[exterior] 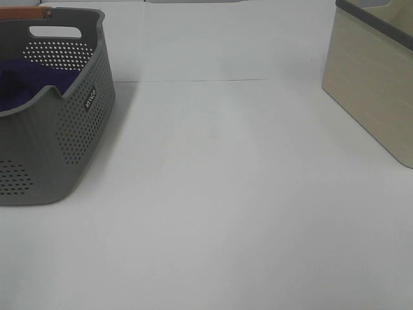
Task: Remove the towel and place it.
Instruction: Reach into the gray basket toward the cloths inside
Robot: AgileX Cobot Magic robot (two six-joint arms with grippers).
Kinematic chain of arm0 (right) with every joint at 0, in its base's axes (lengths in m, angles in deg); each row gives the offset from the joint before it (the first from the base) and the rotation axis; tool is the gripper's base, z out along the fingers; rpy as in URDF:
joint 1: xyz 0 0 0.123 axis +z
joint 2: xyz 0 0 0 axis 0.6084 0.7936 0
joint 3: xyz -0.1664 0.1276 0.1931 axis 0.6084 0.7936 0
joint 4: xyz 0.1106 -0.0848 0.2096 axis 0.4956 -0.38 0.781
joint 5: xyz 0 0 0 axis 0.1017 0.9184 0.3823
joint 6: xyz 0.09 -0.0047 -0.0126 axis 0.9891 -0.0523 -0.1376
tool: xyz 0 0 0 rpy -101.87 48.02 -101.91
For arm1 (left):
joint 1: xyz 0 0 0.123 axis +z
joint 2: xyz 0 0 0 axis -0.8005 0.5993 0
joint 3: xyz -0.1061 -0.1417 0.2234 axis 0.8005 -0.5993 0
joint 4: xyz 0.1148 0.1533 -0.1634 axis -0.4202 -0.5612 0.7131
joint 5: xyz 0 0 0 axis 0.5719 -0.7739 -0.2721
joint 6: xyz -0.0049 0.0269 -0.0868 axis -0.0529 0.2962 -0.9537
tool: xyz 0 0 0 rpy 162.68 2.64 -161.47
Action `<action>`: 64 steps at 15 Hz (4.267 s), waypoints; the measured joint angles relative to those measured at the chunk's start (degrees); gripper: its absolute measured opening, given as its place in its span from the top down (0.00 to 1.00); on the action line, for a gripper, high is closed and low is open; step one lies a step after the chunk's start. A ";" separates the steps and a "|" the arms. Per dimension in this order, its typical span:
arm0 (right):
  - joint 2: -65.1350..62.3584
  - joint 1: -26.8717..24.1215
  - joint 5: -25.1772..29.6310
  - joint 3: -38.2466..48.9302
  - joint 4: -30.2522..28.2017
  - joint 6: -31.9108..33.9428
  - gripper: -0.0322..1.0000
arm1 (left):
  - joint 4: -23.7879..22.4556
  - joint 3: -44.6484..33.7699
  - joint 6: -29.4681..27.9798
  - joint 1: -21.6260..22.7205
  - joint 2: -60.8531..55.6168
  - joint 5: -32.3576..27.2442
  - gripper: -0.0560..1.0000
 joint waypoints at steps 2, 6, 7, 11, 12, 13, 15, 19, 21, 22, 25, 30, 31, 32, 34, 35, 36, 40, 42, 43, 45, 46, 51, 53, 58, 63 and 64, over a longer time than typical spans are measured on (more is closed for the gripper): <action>0.00 0.00 0.00 0.00 -0.06 0.23 0.29 | 0.00 0.00 0.00 0.00 0.00 0.00 0.23; 0.00 0.00 0.00 0.00 -0.06 0.34 0.29 | 0.00 0.00 0.00 0.00 0.00 0.00 0.23; 0.00 0.00 0.00 0.00 -0.06 0.34 0.29 | 0.00 0.00 0.00 0.00 0.00 0.00 0.23; 0.00 0.00 0.00 0.00 -0.06 0.34 0.29 | 0.17 0.00 0.11 0.00 0.00 0.00 0.23; 0.00 0.00 0.00 0.00 -0.06 0.34 0.29 | 0.23 0.00 0.11 0.00 0.00 0.00 0.23; 0.00 0.00 0.00 0.00 -0.11 0.34 0.29 | 0.23 0.00 0.11 0.00 0.00 0.00 0.23; 0.00 0.00 0.00 0.00 -0.17 0.34 0.29 | 0.23 0.00 0.11 0.00 0.00 0.00 0.23; 0.00 0.00 0.00 0.00 -0.23 0.34 0.29 | 0.23 0.00 0.00 0.00 0.00 0.11 0.23; 0.00 0.00 0.00 0.00 -0.23 0.34 0.29 | 0.17 0.11 0.00 0.00 0.00 0.40 0.23; 0.00 0.00 0.00 0.00 -0.23 0.34 0.29 | 0.17 0.46 0.00 0.00 0.46 0.52 0.23; 0.00 0.00 0.00 0.00 -0.23 0.34 0.29 | -1.83 2.41 0.00 0.00 7.33 3.78 0.23; 0.00 0.00 0.00 0.00 -0.23 0.34 0.29 | -3.78 7.79 0.11 0.00 22.52 10.14 0.23; 0.00 0.00 0.00 0.00 -0.23 0.40 0.29 | -4.41 9.45 0.11 0.00 25.95 11.57 0.23; 0.00 0.00 0.00 0.00 -0.23 0.69 0.29 | -5.10 11.23 0.06 0.00 29.39 12.83 0.23; 0.00 0.00 0.00 0.00 -0.23 1.09 0.29 | -5.67 16.62 -1.32 0.00 38.45 15.24 0.23; 0.00 0.00 0.00 0.00 -0.23 1.20 0.29 | -6.07 19.31 -3.09 0.00 41.88 15.58 0.23; 0.00 0.00 0.00 0.00 -0.23 1.20 0.29 | -6.42 22.17 -4.81 0.00 45.84 15.81 0.23; 0.00 0.00 0.00 0.00 -0.23 1.20 0.29 | -6.65 32.89 -7.51 0.00 58.73 15.24 0.23; 0.00 0.00 0.00 0.00 -0.23 1.20 0.29 | -6.65 39.25 -8.31 0.00 66.63 11.63 0.23; 0.00 0.00 0.00 0.00 -0.23 1.20 0.29 | -6.65 42.69 -8.42 0.00 70.93 9.00 0.23; 0.00 0.00 0.00 0.00 -0.23 1.20 0.29 | -6.70 50.25 -8.42 0.00 80.67 3.95 0.23; 0.00 0.00 0.00 0.00 -0.23 1.20 0.29 | -6.70 53.57 -8.42 0.00 84.80 1.89 0.23; 0.00 0.00 0.00 0.00 -0.23 1.20 0.29 | -6.76 66.29 -8.42 0.00 100.04 -4.87 0.23; 0.00 0.00 0.00 0.00 -0.23 1.20 0.29 | -6.76 70.53 -8.42 0.00 104.34 -5.27 0.23; 0.00 0.00 0.00 0.00 -0.23 1.20 0.29 | -6.70 77.92 -8.54 -0.23 113.39 -6.93 0.23; 0.00 0.00 0.00 0.00 -0.23 1.26 0.29 | -6.99 78.67 -10.20 -2.69 120.26 -7.22 0.23; 0.00 0.00 0.00 0.00 -0.23 1.26 0.29 | -7.22 78.67 -11.69 -2.69 121.35 -6.65 0.23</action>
